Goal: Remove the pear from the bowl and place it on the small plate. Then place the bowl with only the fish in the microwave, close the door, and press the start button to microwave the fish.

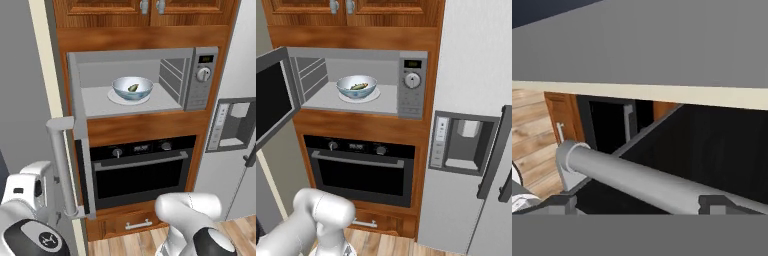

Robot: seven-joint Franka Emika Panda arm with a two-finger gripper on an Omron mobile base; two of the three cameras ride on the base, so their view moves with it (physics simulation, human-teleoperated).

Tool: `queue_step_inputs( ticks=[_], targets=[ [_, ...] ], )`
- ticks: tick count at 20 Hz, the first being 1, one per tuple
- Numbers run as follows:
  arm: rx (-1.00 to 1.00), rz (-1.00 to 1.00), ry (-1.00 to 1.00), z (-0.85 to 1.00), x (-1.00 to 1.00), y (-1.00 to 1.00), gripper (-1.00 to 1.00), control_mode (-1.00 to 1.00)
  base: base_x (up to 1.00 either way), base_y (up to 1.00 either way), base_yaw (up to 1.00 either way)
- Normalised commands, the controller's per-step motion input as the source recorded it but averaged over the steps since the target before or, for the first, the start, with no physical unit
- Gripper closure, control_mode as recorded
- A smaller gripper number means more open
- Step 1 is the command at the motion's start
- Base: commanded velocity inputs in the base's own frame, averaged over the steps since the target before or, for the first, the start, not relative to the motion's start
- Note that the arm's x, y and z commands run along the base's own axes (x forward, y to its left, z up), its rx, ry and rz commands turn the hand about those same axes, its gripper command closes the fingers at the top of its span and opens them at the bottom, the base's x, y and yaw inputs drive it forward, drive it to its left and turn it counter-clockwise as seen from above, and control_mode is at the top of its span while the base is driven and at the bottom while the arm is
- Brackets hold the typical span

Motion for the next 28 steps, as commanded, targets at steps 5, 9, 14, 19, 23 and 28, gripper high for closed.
queue_step_inputs(
  ticks=[5,9,14,19,23,28],
  targets=[
    [-0.03,0.0,0.11,0.0,0.71,0.1,-1.0,-1.0,0.0,0.0,0.0],
    [-0.02,0.0,0.03,-0.27,0.1,-0.13,-1.0,-1.0,0.0,0.0,0.0],
    [-0.07,0.0,0.07,-0.54,0.69,0.38,-1.0,-1.0,0.0,0.0,0.0],
    [-0.1,0.01,0.02,-0.48,0.14,0.35,-1.0,-1.0,0.0,0.0,0.0],
    [-0.1,-0.01,0.0,-0.28,0.24,0.29,-1.0,-1.0,0.0,0.0,0.0],
    [-0.01,-0.07,0.0,-0.01,0.29,-0.55,-1.0,-1.0,0.0,0.0,0.0]
  ],
)
